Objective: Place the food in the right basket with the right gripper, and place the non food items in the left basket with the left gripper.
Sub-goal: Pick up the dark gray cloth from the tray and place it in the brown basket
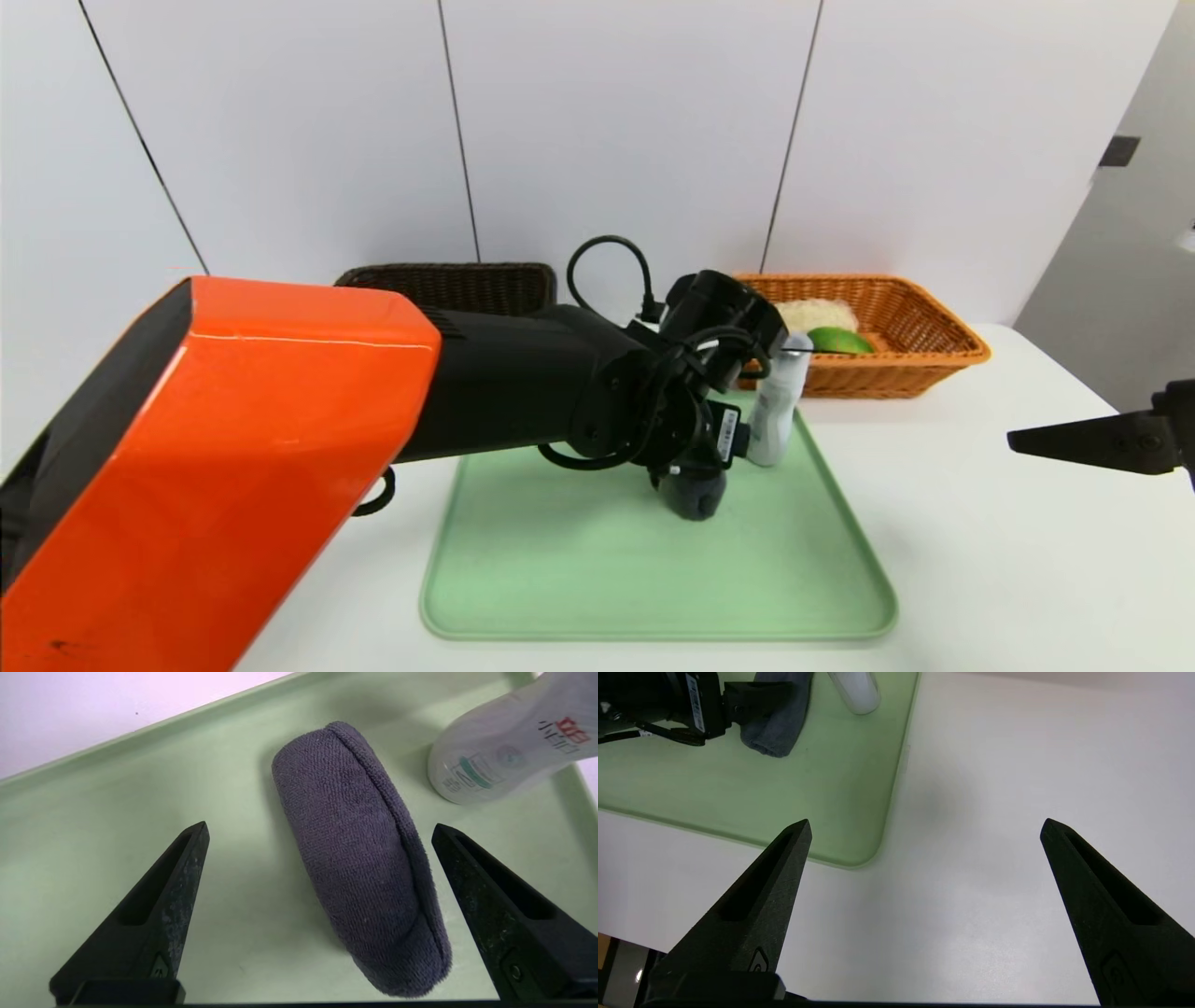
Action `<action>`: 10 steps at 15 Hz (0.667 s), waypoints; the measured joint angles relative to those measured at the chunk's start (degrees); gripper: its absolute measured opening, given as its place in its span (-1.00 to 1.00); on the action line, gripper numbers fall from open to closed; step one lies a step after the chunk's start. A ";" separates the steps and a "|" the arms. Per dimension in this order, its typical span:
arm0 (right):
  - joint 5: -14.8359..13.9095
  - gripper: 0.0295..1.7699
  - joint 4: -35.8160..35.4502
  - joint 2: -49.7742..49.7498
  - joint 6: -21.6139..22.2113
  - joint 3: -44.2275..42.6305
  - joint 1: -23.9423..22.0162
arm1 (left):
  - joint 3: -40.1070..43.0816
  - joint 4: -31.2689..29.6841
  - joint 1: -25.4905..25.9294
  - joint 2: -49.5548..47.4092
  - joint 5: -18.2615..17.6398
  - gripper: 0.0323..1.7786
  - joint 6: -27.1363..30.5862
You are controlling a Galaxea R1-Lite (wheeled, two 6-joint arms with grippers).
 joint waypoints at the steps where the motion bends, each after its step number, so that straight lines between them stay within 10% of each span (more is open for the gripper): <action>1: -0.02 0.91 0.00 -0.16 0.02 0.37 -0.02 | -0.45 0.02 -0.09 0.78 0.44 0.90 0.88; 10: 0.12 0.92 0.00 -0.83 0.00 1.46 -0.72 | -3.67 -0.01 -0.05 6.29 3.86 0.90 2.94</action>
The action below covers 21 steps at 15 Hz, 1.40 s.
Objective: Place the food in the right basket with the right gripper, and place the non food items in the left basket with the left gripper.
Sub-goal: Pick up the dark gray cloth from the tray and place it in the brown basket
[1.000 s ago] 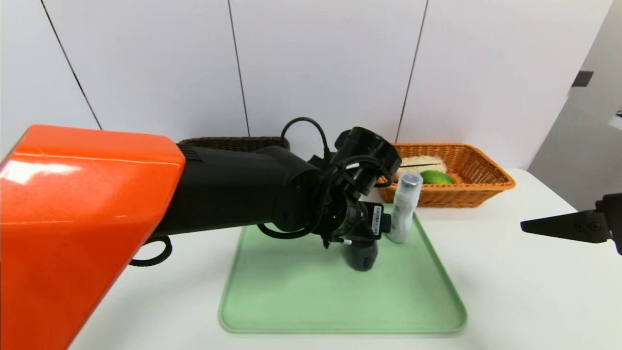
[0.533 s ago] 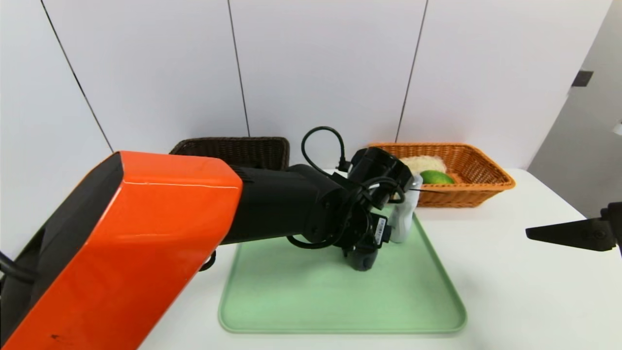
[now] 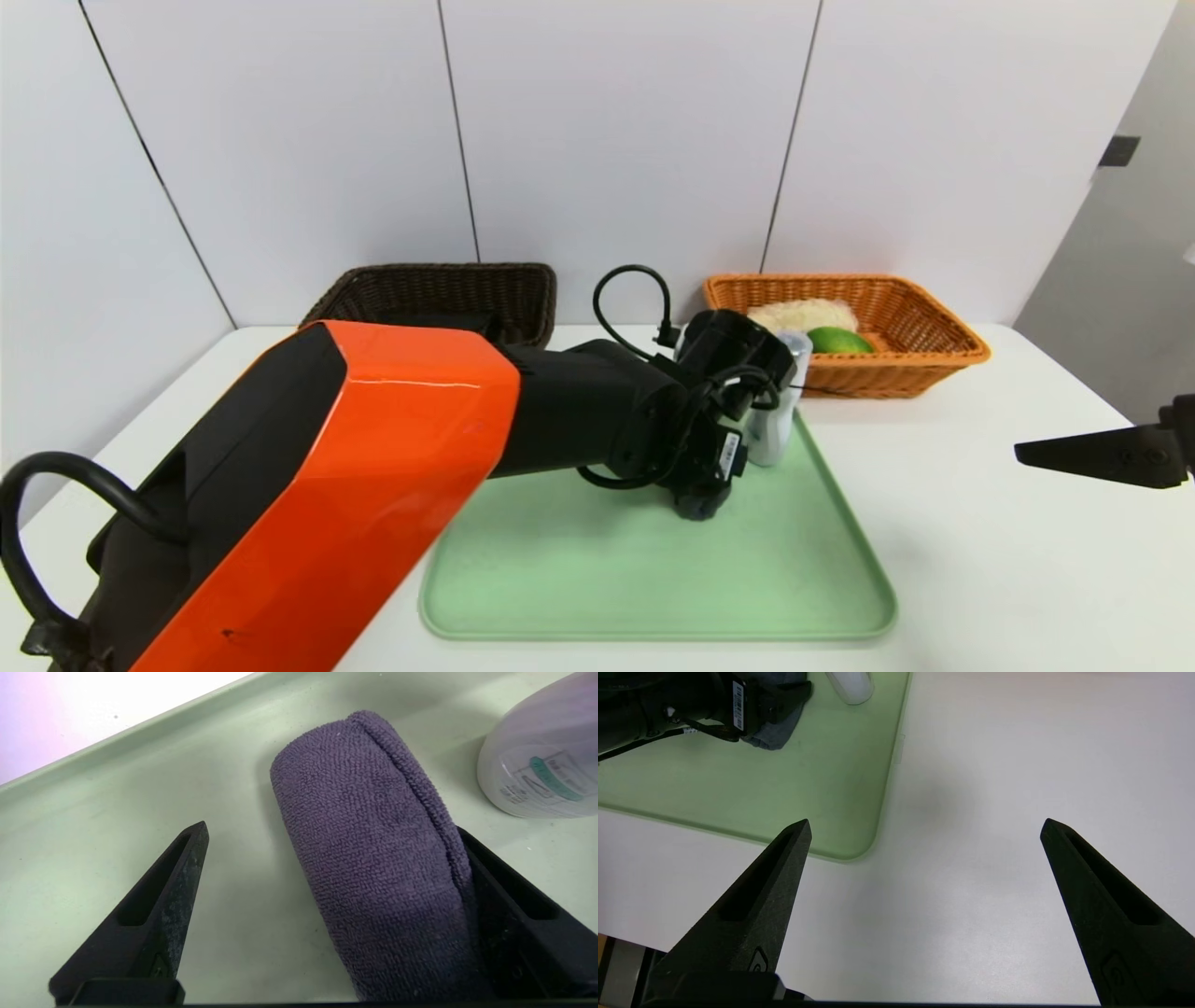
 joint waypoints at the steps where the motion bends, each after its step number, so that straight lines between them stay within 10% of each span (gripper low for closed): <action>1: 0.00 0.92 -0.02 -0.11 0.00 0.12 0.00 | -0.02 0.00 0.00 0.26 0.00 0.90 0.04; 9: 0.21 0.92 -1.16 -0.50 0.00 0.37 0.00 | -0.50 2.27 0.16 -1.07 -0.11 -0.14 0.01; 11: 0.21 0.92 -1.29 -0.57 0.02 0.41 0.04 | -0.89 3.82 0.18 -2.54 -0.17 -0.71 0.06; 21: 0.21 0.92 -1.87 -1.13 -0.16 0.11 0.28 | -4.72 11.82 9.92 -16.43 -3.80 -0.71 8.63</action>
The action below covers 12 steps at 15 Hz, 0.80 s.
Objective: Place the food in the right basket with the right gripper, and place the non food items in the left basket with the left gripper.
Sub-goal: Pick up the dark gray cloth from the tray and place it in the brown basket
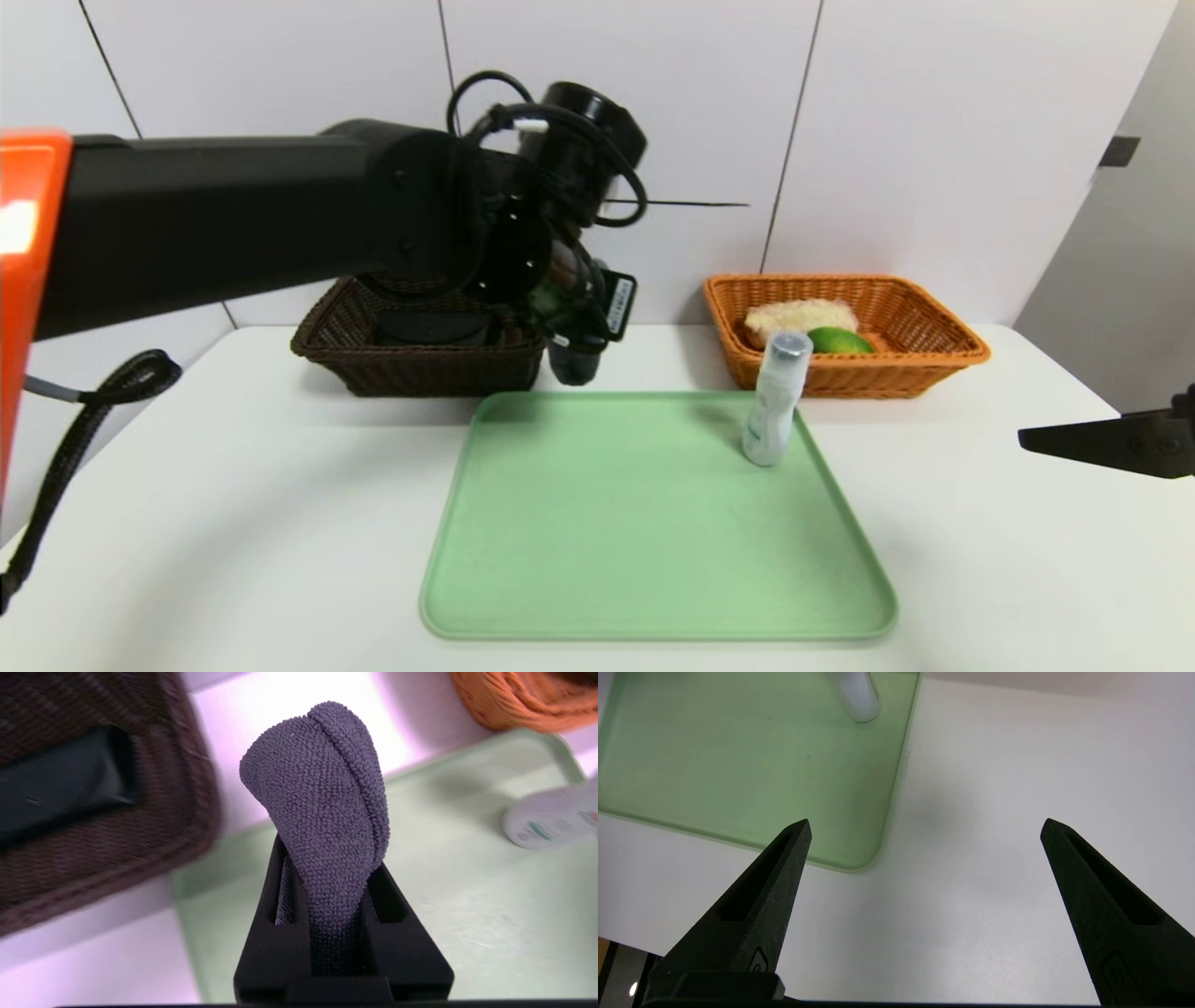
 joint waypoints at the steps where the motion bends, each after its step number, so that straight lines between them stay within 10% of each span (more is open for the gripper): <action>1: 0.00 0.92 -0.02 -0.02 -0.06 -0.07 0.09 | -0.07 -0.02 2.83 -1.12 -1.96 -0.71 2.40; 9: 0.09 0.92 -0.33 0.01 -0.26 -0.29 0.24 | -0.17 -3.02 24.28 -2.91 -24.36 -0.71 39.88; 12: 0.09 0.92 -0.63 0.26 -0.28 -0.18 0.35 | -0.17 -4.21 27.45 -0.46 -25.60 -0.71 54.02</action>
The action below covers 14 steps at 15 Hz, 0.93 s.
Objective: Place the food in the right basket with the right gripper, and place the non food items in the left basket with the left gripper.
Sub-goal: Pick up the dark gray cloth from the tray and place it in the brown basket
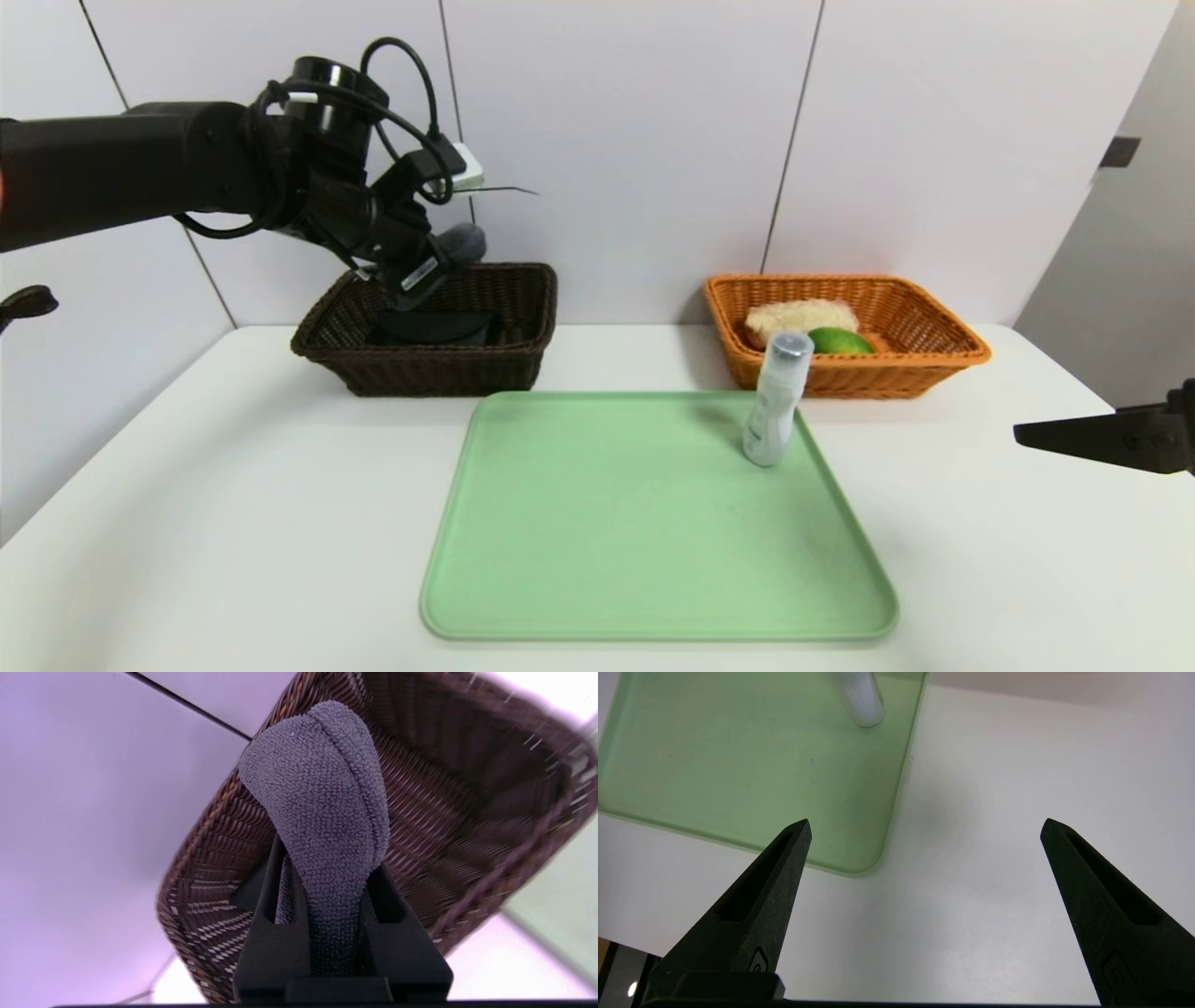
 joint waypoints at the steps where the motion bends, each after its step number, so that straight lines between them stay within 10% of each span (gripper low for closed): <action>1: 0.00 0.92 -0.02 0.06 0.00 0.00 0.01 | 0.00 -0.17 0.35 0.80 0.16 -0.71 3.67; 7: -0.02 0.92 0.11 0.02 0.11 0.44 0.04 | 0.00 -5.39 1.16 5.44 2.82 -0.68 11.39; 14: 0.02 0.92 0.13 -0.28 0.20 0.71 0.04 | 0.00 -5.57 1.21 6.36 2.86 0.28 9.07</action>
